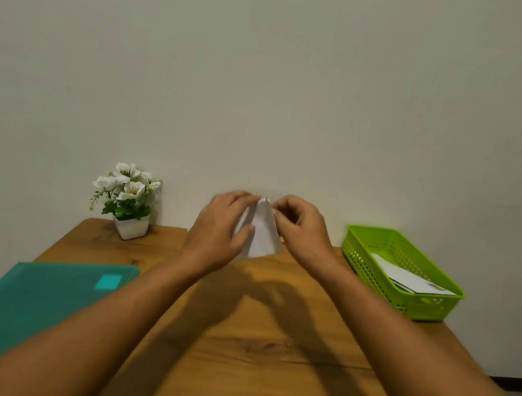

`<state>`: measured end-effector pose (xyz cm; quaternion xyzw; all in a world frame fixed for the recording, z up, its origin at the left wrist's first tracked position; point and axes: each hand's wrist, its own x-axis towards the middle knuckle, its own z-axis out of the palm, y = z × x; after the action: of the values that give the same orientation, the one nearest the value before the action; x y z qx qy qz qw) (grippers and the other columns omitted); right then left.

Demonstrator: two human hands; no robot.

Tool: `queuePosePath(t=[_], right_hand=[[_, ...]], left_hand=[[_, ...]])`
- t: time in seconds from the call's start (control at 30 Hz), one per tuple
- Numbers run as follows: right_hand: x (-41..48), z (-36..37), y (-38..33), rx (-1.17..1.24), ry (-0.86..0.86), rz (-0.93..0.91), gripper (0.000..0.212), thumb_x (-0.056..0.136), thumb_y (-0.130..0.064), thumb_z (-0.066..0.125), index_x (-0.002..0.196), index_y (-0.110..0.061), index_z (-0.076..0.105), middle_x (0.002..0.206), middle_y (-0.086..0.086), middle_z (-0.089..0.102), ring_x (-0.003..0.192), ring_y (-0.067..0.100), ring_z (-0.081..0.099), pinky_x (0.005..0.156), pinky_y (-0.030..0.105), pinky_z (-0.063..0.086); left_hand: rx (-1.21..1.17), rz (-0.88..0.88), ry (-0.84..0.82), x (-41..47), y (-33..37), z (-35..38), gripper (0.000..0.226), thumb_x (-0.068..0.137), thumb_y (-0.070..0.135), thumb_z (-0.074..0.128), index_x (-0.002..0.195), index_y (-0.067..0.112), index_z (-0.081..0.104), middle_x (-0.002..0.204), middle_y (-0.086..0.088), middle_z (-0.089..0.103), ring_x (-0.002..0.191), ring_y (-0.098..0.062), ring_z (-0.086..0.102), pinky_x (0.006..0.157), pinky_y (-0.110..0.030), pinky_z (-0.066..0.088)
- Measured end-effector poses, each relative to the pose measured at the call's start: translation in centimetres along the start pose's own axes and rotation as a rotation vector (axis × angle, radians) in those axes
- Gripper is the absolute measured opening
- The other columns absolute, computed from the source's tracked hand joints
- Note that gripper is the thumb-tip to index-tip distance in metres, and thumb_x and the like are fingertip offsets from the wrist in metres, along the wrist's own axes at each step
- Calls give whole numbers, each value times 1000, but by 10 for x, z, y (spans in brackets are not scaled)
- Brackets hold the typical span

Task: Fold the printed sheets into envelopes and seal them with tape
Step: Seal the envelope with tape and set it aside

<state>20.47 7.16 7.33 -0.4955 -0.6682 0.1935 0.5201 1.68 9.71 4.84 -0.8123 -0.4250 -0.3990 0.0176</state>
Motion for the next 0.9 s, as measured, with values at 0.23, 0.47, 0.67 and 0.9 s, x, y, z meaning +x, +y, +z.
queuePosePath(t=[0.23, 0.47, 0.67, 0.9], right_hand=[[34, -39, -61, 206, 27, -78, 19, 99, -32, 69, 102, -13, 73, 94, 2, 75, 85, 9, 69, 75, 29, 56], [37, -52, -66, 423, 34, 49, 12, 97, -7, 69, 109, -7, 69, 94, 0, 78, 86, 11, 75, 68, 24, 58], [35, -49, -65, 432, 43, 42, 9, 98, -4, 66, 105, -10, 69, 97, 1, 78, 90, 13, 75, 69, 23, 59], [13, -23, -29, 391, -9, 179, 9, 96, -7, 71, 104, -8, 71, 99, 17, 74, 94, 23, 73, 82, 42, 63]], left_hand=[[-357, -108, 141, 49, 31, -45, 9, 96, 22, 67, 99, 26, 75, 93, 16, 73, 95, 1, 67, 80, -26, 54], [-663, -188, 214, 64, 34, -65, 7, 95, 16, 70, 100, 17, 75, 96, -1, 77, 95, -22, 73, 89, -46, 61], [-796, -217, 242, 61, 43, -67, 10, 96, 12, 70, 105, 13, 73, 99, -5, 76, 96, -18, 73, 84, -30, 59], [-822, -351, 206, 28, 28, -46, 16, 93, 15, 73, 108, 19, 74, 102, -2, 76, 99, -16, 71, 82, -32, 60]])
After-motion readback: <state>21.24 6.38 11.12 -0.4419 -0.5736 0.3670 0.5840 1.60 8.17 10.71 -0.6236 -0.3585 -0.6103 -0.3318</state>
